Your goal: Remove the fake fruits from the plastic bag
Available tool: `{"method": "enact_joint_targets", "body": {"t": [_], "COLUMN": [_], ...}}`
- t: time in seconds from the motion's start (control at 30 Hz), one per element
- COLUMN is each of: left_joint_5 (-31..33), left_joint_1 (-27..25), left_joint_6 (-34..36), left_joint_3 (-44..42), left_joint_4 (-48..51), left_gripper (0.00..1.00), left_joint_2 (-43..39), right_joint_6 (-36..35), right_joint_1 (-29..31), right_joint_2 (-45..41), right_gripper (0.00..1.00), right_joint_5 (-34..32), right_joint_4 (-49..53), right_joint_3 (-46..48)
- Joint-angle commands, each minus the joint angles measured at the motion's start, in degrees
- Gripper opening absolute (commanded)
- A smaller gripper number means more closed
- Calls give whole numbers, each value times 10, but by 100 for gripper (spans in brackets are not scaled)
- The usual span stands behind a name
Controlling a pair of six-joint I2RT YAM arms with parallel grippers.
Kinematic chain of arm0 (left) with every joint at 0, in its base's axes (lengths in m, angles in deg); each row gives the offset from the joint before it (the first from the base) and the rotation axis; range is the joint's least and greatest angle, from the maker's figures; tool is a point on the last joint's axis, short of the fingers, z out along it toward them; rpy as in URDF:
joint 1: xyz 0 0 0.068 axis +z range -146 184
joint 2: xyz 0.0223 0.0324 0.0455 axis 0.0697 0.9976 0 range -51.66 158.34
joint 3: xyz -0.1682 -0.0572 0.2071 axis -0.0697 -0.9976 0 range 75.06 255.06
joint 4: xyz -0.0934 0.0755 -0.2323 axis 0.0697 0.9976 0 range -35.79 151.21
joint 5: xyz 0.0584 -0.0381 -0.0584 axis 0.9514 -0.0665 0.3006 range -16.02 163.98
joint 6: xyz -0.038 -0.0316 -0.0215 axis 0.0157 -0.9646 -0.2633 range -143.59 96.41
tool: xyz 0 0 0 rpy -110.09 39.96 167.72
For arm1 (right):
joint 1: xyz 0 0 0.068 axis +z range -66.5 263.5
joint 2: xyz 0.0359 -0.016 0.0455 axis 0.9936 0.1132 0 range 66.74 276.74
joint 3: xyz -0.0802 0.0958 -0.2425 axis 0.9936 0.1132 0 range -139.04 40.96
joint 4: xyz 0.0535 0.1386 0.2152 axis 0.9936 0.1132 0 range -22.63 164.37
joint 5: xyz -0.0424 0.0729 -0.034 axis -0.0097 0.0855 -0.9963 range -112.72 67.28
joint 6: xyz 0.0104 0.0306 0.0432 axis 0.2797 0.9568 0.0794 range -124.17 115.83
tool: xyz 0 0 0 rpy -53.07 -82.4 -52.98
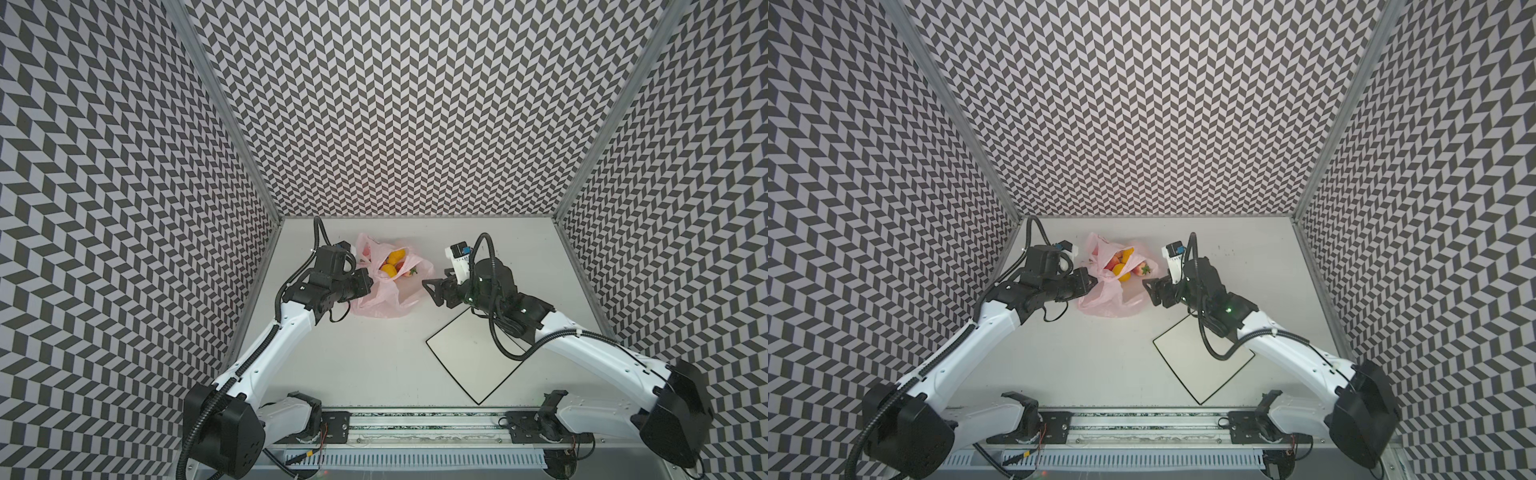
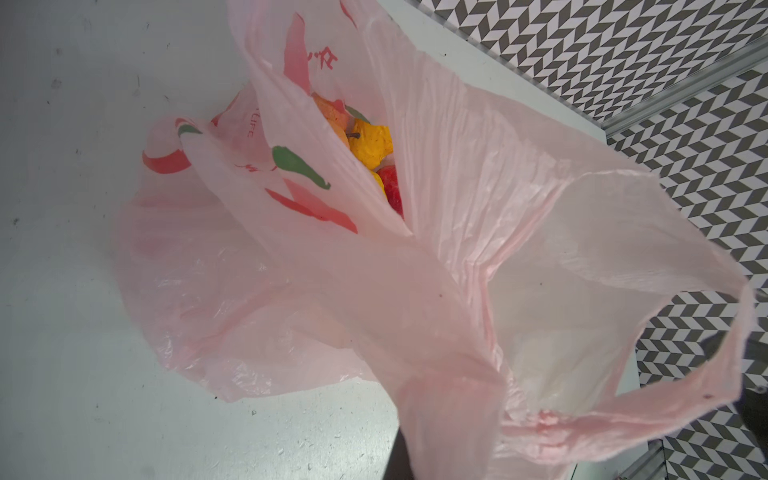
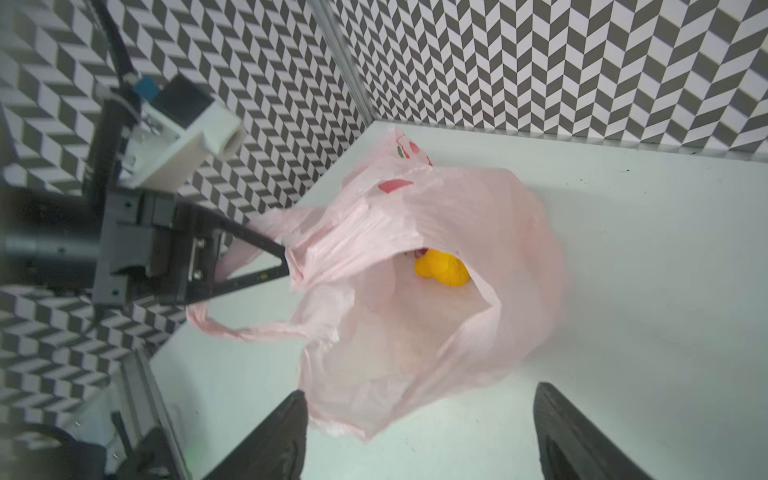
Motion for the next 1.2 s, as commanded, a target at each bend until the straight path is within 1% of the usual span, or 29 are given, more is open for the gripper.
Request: {"method": "enact_joint_targets", "body": {"t": [0.0,0.1,0.2,0.3,0.43,0.5,0.57,0.63,0.7,0.87,0.93,0.97,1.03,1.07,1.1,1.13,1.17], "left_joint_5": [23,29,27,20,9,7,8,8,8,10,15,21,36,46,56,65,74], "left_joint_1": [-3,-2,-1,-1,-2,-2,-2,-2,-2,-2,-2,-2,-2,-2,-2,-1,-2], "left_joint_6": [-8,-6,2,4,-6,-13,-19,-23,-25,-36,-41,-43,-51,-54,-56,-60,-63], "left_joint_3": [-4,-25,-25,-14,-17,-21,-25,-26,-27,-31,-31,-30,-28,-27,-26,-26,-25], "left_joint_4": [-16,-35,-37,-31,-42,-48,-54,-55,-55,-50,-40,-31,-8,6,19,32,44], "left_gripper": [0,0,0,0,0,0,0,0,0,0,0,0,0,0,0,0,0], "left_joint_2": [-21,-37,-42,-40,-44,-47,-50,-52,-56,-70,-76,-80,-88,-94,-100,-105,-112], "right_joint_6": [-116,-182,-249,-356,-504,-522,-529,-535,-541,-554,-557,-557,-554,-549,-544,-538,-528], "right_joint_1": [1,2,10,39,93,111,121,130,137,138,138,138,138,138,138,138,138], "right_joint_2": [-30,-12,47,93,125,144,179,219,249,296,294,292,292,292,291,288,286], "right_gripper": [90,92,92,92,92,93,89,82,72,51,44,38,23,11,3,0,0], "right_joint_5": [-41,-16,22,2,-26,-37,-43,-88,-145,-237,-254,-260,-268,-272,-276,-278,-279], "right_joint_4": [91,93,111,111,62,34,32,27,10,1,-25,-40,-46,-49,-51,-54,-55], "right_joint_3": [-59,-111,-169,-203,-213,-216,-234,-252,-259,-275,-263,-254,-253,-252,-252,-252,-251]}}
